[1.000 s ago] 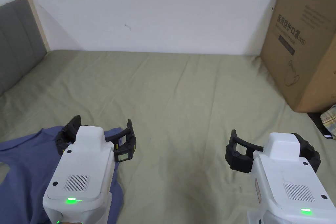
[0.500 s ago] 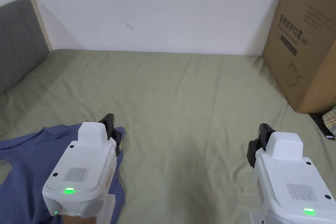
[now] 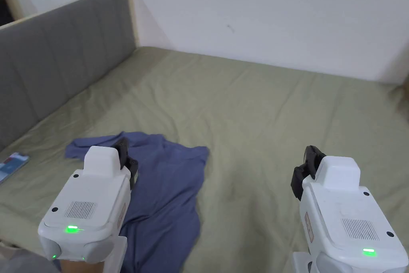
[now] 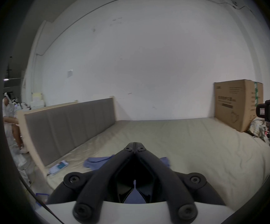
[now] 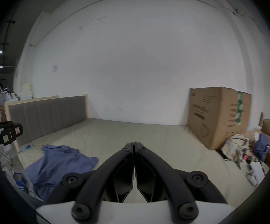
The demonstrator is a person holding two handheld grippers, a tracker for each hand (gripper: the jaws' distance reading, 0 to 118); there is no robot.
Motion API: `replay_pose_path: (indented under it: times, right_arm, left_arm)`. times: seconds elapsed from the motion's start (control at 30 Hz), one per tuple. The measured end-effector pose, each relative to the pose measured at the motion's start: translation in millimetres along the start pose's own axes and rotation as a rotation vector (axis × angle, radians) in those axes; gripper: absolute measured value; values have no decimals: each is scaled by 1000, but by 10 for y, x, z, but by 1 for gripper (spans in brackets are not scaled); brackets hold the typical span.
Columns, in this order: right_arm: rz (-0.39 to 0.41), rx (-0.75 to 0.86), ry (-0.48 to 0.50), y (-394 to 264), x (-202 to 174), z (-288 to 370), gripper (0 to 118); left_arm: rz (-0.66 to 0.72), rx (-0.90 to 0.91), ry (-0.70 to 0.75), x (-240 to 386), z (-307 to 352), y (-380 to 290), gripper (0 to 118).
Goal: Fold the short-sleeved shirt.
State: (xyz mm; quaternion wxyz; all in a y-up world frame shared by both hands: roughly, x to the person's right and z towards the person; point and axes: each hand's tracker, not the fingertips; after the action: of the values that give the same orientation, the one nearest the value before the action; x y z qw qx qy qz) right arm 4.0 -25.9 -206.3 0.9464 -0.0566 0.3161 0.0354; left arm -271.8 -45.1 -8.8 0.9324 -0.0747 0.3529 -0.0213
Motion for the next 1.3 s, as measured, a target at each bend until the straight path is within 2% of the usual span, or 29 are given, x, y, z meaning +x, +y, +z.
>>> replay_pose_path:
  times: [0.23, 0.47, 0.73, 0.9, 1.0, 1.07, 1.1, 1.13, 1.17, 1.2, 1.3]
  right_arm:
    - [-2, -2, 188, 5, -728, -170, 0]
    - [2, -21, 274, -31, -1140, -175, 0]
    - [20, -50, 274, -76, -1082, -224, 0]
    - [36, -79, 235, -140, -886, -293, 0]
    - [45, -100, 195, -182, -732, -358, 0]
    - [49, -115, 165, -214, -610, -393, 0]
    - [51, -121, 152, -229, -565, -423, 0]
    - [52, -130, 136, -248, -512, -442, 0]
    - [53, -140, 125, -268, -459, -462, 0]
    - [52, -149, 116, -287, -415, -479, 0]
    - [58, -179, 91, -355, -289, -538, 0]
  left_arm:
    - [-3, -32, 199, -828, 313, -103, 0]
    - [6, -87, 259, -1284, 433, -188, 0]
    - [105, -350, 113, -1224, -94, -329, 0]
    - [244, -540, 9, -1066, -713, -589, 0]
    - [210, -636, -32, -901, -1123, -760, 0]
    - [204, -714, -66, -787, -1364, -873, 18]
    - [207, -752, -82, -735, -1497, -933, 37]
    - [203, -804, -86, -682, -1623, -992, 68]
    - [205, -854, -77, -633, -1747, -1072, 86]
    - [200, -905, -66, -583, -1851, -1137, 98]
    - [174, -955, -84, -450, -2065, -1318, 101]
